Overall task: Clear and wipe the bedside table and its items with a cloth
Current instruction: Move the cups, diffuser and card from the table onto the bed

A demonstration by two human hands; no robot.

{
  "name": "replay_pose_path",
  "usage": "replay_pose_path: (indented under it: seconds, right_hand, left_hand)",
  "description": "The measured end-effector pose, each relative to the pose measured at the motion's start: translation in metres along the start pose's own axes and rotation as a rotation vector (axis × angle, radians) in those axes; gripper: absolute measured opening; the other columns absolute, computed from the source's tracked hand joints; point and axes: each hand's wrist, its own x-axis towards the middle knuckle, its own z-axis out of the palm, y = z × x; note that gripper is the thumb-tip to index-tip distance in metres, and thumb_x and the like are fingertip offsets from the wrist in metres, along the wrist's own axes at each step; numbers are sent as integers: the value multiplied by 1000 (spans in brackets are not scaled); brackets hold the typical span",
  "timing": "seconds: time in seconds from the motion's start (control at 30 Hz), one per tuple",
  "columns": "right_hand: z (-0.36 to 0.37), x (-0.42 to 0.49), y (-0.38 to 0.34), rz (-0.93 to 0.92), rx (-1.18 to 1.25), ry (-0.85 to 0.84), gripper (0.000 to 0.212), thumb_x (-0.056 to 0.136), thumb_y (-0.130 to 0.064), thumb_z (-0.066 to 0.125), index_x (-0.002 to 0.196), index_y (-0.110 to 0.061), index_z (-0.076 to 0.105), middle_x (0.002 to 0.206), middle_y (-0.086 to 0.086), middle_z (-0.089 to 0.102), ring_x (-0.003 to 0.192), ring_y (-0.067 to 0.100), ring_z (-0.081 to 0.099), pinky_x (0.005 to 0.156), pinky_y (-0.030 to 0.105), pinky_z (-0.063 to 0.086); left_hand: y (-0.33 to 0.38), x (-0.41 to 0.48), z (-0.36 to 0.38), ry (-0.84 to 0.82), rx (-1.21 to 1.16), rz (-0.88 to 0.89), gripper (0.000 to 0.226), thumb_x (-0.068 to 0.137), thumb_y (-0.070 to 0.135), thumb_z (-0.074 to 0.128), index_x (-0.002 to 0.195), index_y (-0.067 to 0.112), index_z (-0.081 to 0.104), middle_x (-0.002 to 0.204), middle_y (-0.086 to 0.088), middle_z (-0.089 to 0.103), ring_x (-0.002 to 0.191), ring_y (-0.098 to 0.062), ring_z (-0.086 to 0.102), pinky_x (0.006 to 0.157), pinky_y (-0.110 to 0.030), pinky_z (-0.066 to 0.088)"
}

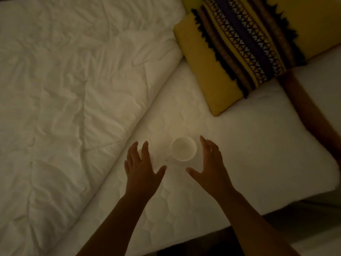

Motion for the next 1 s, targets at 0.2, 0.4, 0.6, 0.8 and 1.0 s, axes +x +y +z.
replay_pose_path:
  seconds: [0.2, 0.4, 0.6, 0.8, 1.0]
  right_hand:
    - [-58, -53, 28, 140, 82, 145, 102, 73, -61, 68, 149, -42, 2, 155, -2, 21, 140, 19, 28, 104, 38, 40]
    - [-138, -144, 91, 364, 192, 387, 90, 78, -57, 66, 148, -37, 12, 151, -4, 26, 136, 16, 32, 104, 32, 33]
    - [-186, -260, 152, 614, 235, 575, 83, 83, -46, 67, 149, -33, 18, 148, -1, 34, 133, 16, 38, 108, 33, 37]
    - [-197, -382, 214, 843, 236, 687, 76, 82, -45, 67, 145, -33, 26, 135, -3, 46, 120, 11, 50, 92, 26, 42]
    - [-207, -476, 280, 1060, 377, 682, 58, 83, -42, 68, 132, -26, 43, 107, -3, 63, 92, 13, 63, 80, 31, 52]
  left_hand:
    - [72, -22, -4, 41, -10, 304, 79, 74, 41, 75, 139, 21, 36, 146, -7, 31, 136, -26, 28, 108, -52, 34]
    - [174, -52, 22, -182, 45, 572, 76, 82, 45, 67, 143, 18, 32, 147, -9, 36, 137, -27, 27, 109, -44, 36]
    - [274, -126, 64, -387, 76, 891, 72, 86, 45, 63, 145, 18, 32, 137, -7, 48, 124, -26, 44, 98, -41, 42]
    - [334, -214, 125, -569, 206, 990, 67, 88, 49, 57, 143, 20, 33, 137, -8, 49, 123, -28, 47, 98, -45, 44]
    - [382, -290, 186, -705, 321, 1104, 77, 87, 55, 55, 149, 21, 22, 138, -5, 50, 126, -27, 48, 101, -47, 44]
